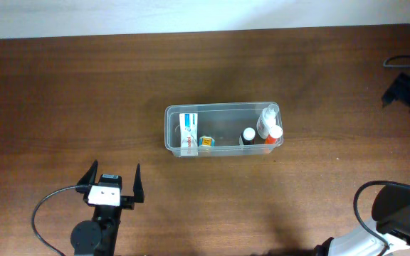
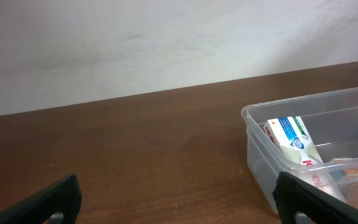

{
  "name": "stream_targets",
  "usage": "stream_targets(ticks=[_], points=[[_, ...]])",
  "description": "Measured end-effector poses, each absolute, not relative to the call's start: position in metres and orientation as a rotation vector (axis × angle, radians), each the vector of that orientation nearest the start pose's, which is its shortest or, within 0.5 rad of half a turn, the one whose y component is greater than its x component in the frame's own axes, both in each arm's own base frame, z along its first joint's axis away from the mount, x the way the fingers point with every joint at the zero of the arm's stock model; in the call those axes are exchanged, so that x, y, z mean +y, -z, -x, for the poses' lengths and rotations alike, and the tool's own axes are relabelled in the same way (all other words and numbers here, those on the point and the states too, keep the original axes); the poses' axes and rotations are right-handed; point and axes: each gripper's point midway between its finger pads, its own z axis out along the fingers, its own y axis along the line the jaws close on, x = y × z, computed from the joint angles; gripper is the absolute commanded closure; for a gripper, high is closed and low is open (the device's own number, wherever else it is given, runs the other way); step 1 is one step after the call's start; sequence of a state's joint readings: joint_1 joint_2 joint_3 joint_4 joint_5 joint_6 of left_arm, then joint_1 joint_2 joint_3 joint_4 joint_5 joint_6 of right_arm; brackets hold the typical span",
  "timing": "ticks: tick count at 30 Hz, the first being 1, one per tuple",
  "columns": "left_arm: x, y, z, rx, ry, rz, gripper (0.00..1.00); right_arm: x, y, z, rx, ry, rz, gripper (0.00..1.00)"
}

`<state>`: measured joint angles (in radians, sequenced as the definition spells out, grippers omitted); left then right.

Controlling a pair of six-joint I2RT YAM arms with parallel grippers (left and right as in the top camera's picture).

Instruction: Pack container

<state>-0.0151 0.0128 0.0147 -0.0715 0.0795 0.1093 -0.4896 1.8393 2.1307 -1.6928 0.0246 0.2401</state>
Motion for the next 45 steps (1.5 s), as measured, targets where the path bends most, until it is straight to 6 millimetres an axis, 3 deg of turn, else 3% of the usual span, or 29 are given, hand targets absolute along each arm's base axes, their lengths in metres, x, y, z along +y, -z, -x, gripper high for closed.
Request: stream_targets(ticks=[27, 28, 31, 33, 36, 39, 41, 42, 43, 44, 45], points=[[-0.017, -0.16, -0.245, 1.632, -0.007, -0.163, 0.01, -0.169, -0.26, -0.308, 2.741, 0.079, -1.063, 0.02], [-0.017, -0.16, -0.245, 1.632, -0.007, -0.163, 0.01, -0.169, -0.266, -0.31, 2.706, 0.085, -1.061, 0.02], [-0.017, -0.16, -0.245, 1.632, -0.007, -0.163, 0.01, -0.16, -0.307, -0.324, 2.515, 0.099, -0.985, 0.01], [-0.017, -0.16, -0.245, 1.632, -0.007, -0.163, 0.01, -0.141, -0.337, -0.33, 2.416, 0.085, -0.891, 0.02], [-0.017, -0.16, -0.245, 1.632, -0.007, -0.163, 0.01, -0.096, -0.394, -0.331, 2.227, 0.02, -0.689, 0.02], [-0.017, -0.161, -0.245, 1.631, -0.007, -0.162, 0.01, -0.074, -0.411, -0.324, 2.101, -0.02, -0.593, 0.02], [-0.017, -0.161, -0.245, 1.631, -0.007, -0.162, 0.01, -0.064, -0.397, -0.317, 2.091, -0.04, -0.567, 0.02], [-0.017, -0.161, -0.245, 1.631, -0.007, -0.163, 0.01, -0.056, -0.371, -0.312, 2.117, -0.054, -0.55, 0.02], [-0.017, -0.161, -0.245, 1.631, -0.007, -0.162, 0.01, -0.052, -0.357, -0.315, 2.106, -0.064, -0.535, 0.02], [-0.017, -0.161, -0.245, 1.631, -0.007, -0.162, 0.01, -0.041, -0.319, -0.31, 2.137, -0.083, -0.508, 0.02], [-0.017, -0.161, -0.245, 1.629, -0.007, -0.162, 0.01, -0.035, -0.307, -0.314, 2.081, -0.103, -0.475, 0.02]])
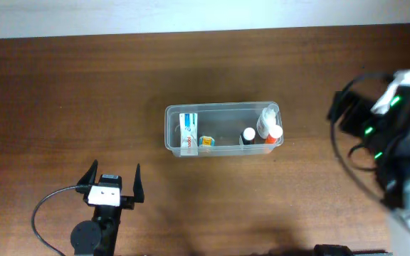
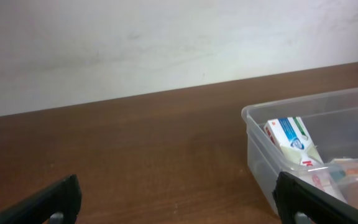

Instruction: Pack container

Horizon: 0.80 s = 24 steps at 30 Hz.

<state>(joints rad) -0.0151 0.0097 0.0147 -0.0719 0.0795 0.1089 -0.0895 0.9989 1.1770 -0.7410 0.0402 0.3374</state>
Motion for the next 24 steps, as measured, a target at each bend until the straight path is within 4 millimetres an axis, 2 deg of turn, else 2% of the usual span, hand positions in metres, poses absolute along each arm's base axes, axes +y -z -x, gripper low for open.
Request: stream_targets(ticks=[2, 5, 6, 7, 10, 13, 16, 24], points=[[-0.017, -0.16, -0.245, 1.633, -0.007, -0.162, 0.01, -0.024, -0.285, -0.308, 2.013, -0.134, -0.427, 0.02], [-0.017, -0.161, -0.245, 1.63, -0.007, -0.162, 0.01, -0.012, -0.259, -0.289, 1.898, -0.176, -0.369, 0.02], [-0.017, -0.161, -0.245, 1.63, -0.007, -0.162, 0.01, -0.01, -0.256, -0.286, 1.815, -0.194, -0.35, 0.02], [-0.017, -0.161, -0.245, 1.63, -0.007, -0.162, 0.01, -0.008, -0.24, -0.276, 1.753, -0.209, -0.333, 0.02], [-0.017, -0.161, -0.245, 1.629, -0.007, -0.162, 0.01, -0.007, -0.218, -0.265, 1.651, -0.225, -0.314, 0.02], [-0.017, -0.161, -0.245, 1.629, -0.007, -0.162, 0.01, -0.007, -0.206, -0.258, 1.603, -0.232, -0.307, 0.02], [-0.017, -0.161, -0.245, 1.629, -0.007, -0.162, 0.01, -0.007, -0.21, -0.254, 1.565, -0.235, -0.301, 0.02], [-0.017, -0.161, -0.245, 1.629, -0.007, -0.162, 0.01, -0.007, -0.238, -0.241, 1.446, -0.248, -0.28, 0.02]])
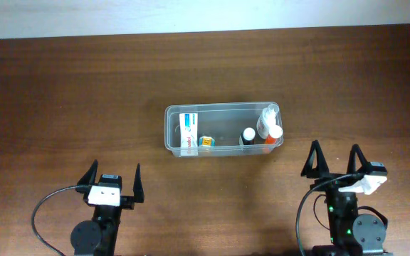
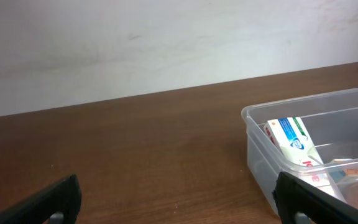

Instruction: Pack container

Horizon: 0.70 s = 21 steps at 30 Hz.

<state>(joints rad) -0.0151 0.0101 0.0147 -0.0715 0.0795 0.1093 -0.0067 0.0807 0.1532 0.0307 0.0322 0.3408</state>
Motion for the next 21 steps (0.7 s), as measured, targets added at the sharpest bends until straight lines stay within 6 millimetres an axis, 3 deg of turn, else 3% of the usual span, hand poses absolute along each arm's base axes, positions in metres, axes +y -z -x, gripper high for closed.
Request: stream_targets(ticks=[12, 18, 21], points=[[-0.017, -0.161, -0.245, 1.629, -0.007, -0.162, 0.01, -0.006, -0.24, -0.236, 1.402, -0.259, -0.267, 0.02], [-0.017, -0.161, -0.245, 1.629, -0.007, -0.162, 0.01, -0.005, -0.201, -0.244, 1.485, -0.254, -0.277, 0.02], [-0.017, -0.161, -0.245, 1.629, -0.007, -0.162, 0.01, -0.004, -0.194, -0.245, 1.501, -0.245, -0.267, 0.02]])
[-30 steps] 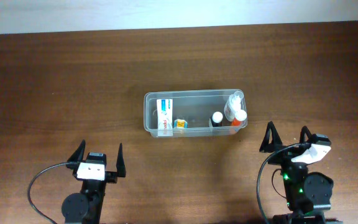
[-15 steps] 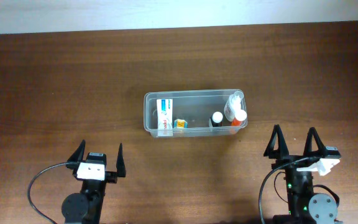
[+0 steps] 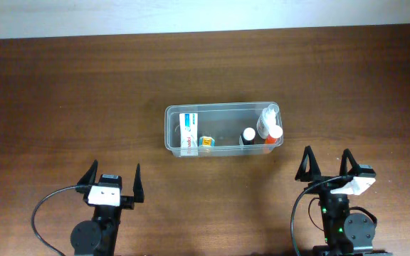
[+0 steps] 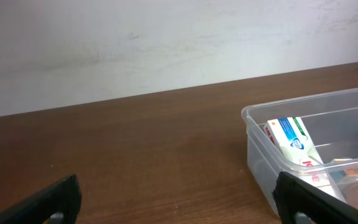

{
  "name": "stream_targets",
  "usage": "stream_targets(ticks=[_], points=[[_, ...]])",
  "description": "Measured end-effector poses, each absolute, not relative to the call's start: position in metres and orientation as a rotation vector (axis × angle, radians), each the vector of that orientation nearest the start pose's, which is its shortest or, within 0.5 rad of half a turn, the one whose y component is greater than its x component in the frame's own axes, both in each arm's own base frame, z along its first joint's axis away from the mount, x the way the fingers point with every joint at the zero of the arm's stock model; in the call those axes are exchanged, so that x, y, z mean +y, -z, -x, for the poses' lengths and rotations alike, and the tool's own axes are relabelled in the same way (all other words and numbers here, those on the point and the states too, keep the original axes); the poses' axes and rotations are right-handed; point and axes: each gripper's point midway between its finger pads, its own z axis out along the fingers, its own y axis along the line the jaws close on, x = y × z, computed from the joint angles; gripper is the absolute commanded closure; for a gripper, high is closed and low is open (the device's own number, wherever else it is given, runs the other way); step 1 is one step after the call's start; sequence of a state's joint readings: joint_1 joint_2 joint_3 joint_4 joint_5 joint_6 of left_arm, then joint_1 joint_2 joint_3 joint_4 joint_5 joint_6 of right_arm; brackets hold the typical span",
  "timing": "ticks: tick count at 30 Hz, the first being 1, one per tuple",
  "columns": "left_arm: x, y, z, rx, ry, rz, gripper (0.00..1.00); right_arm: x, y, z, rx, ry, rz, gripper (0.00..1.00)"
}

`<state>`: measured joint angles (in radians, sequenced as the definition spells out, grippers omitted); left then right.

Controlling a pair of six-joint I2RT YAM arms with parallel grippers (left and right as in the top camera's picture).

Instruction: Pack container

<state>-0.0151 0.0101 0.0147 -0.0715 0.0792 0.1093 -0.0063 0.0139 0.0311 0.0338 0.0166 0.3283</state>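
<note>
A clear plastic container [image 3: 171,129] sits mid-table. Inside it lie a white and blue toothpaste box [image 3: 188,131], a small orange item [image 3: 206,142], a black-capped bottle [image 3: 248,135], a clear pump bottle [image 3: 267,119] and an orange bottle with a white cap [image 3: 273,136]. My left gripper [image 3: 112,178] rests open near the front left edge, empty. My right gripper [image 3: 327,164] stands open at the front right, empty. The left wrist view shows the container's left end [image 4: 253,143] and the toothpaste box [image 4: 291,140] beyond the open fingers [image 4: 294,199].
A dark wooden table [image 3: 70,92] spreads around the container, with a white wall [image 4: 166,43] behind it. Black cables loop beside both arm bases at the front edge.
My right arm shifted slightly left and settled at the front right, its gripper still open. The left arm and the container's contents are unchanged.
The right arm was first mostly out of view at the far right edge. It then showed blurred at the right side, later stood at the front right with open fingers, and now rests there. The left gripper stayed open and still throughout.
</note>
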Motion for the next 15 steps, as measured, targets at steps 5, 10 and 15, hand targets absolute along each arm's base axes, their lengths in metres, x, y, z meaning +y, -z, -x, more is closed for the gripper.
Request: stream_targets(ticks=[5, 10, 15], points=[[-0.017, -0.161, -0.245, 1.629, -0.007, -0.162, 0.01, 0.0, -0.187, -0.246, 1.526, -0.203, -0.193, 0.02], [-0.017, -0.161, -0.245, 1.629, -0.007, -0.162, 0.01, 0.005, -0.183, -0.247, 1.545, -0.157, -0.106, 0.02], [-0.017, -0.161, -0.245, 1.629, -0.007, -0.162, 0.01, 0.006, -0.162, -0.246, 1.632, -0.129, -0.073, 0.02]])
